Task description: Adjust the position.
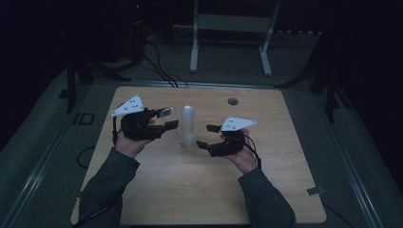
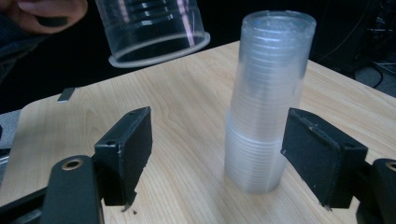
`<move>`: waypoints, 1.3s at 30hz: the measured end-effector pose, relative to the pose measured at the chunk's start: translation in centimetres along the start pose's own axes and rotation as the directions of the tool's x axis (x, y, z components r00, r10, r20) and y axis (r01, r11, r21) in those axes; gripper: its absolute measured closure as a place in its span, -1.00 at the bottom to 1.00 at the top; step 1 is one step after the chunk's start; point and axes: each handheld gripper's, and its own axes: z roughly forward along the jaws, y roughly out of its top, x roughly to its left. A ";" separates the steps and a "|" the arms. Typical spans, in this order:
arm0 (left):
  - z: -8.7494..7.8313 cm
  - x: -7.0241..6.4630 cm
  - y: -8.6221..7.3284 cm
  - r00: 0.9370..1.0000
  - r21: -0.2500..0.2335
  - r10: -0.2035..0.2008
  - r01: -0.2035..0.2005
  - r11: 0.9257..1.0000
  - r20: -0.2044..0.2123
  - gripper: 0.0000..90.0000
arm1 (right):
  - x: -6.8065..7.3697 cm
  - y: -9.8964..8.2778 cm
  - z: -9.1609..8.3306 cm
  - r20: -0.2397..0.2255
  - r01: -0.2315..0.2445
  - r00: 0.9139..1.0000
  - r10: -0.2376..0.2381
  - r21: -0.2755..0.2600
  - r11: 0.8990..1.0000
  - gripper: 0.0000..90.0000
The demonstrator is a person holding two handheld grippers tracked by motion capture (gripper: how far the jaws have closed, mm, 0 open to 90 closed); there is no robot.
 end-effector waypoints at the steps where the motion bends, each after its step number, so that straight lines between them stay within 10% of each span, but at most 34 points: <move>1: -0.1 0.0 -0.1 1.000 -0.003 -0.005 0.005 1.000 0.001 -0.08 | 0.1 0.1 0.0 -0.003 0.003 1.000 -0.003 -0.003 1.000 -0.46; 39: 0.4 -0.8 -2.8 0.993 -0.064 -0.061 0.068 0.996 0.100 -0.09 | 1.7 1.4 1.0 -0.195 -0.023 0.981 -0.007 -0.152 0.988 -0.39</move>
